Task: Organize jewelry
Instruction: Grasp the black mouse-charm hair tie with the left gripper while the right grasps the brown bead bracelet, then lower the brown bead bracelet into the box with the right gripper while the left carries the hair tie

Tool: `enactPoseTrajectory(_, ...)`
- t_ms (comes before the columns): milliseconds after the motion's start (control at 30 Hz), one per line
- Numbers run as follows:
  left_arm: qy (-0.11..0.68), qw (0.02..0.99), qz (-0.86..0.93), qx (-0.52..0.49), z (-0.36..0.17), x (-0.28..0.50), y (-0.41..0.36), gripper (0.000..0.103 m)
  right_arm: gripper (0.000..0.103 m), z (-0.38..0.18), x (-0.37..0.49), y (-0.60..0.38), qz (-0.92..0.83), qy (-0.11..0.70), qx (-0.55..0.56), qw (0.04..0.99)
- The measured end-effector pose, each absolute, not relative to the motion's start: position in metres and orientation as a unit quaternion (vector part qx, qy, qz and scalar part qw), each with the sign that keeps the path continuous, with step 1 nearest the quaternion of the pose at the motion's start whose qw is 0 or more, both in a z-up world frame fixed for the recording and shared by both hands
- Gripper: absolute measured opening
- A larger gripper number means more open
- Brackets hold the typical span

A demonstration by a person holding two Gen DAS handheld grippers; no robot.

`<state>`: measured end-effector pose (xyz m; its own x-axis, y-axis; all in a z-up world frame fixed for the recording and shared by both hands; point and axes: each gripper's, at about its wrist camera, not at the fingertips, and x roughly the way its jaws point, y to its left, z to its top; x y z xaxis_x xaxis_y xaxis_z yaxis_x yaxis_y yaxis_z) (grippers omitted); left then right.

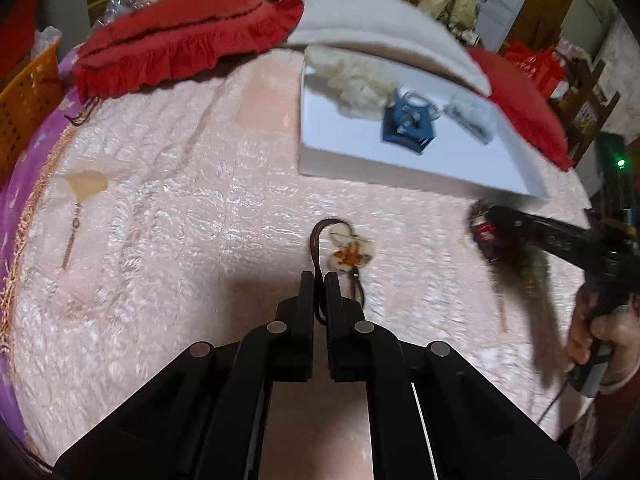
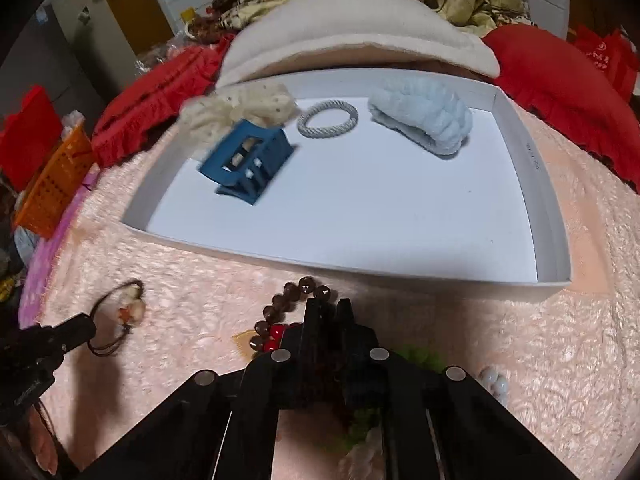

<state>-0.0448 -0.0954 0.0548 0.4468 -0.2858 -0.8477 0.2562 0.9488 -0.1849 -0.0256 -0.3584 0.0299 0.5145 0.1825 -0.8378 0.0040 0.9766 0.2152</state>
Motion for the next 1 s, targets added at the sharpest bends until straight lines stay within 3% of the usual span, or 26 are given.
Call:
enactPoseTrajectory(533, 0.439, 0.873, -0.206, -0.052, 0.148, -0.089, -0.086, 0.003, 0.008, 0.137, -0.089, -0.353, 0.092, 0.392, 0.124, 0.907)
enactPoseTrajectory(1000, 0.435, 0.880, -0.193, -0.001, 0.164, -0.011, -0.131, 0.003, 0.008, 0.155, -0.045, -0.363, 0.056, 0.389, 0.096, 0.915)
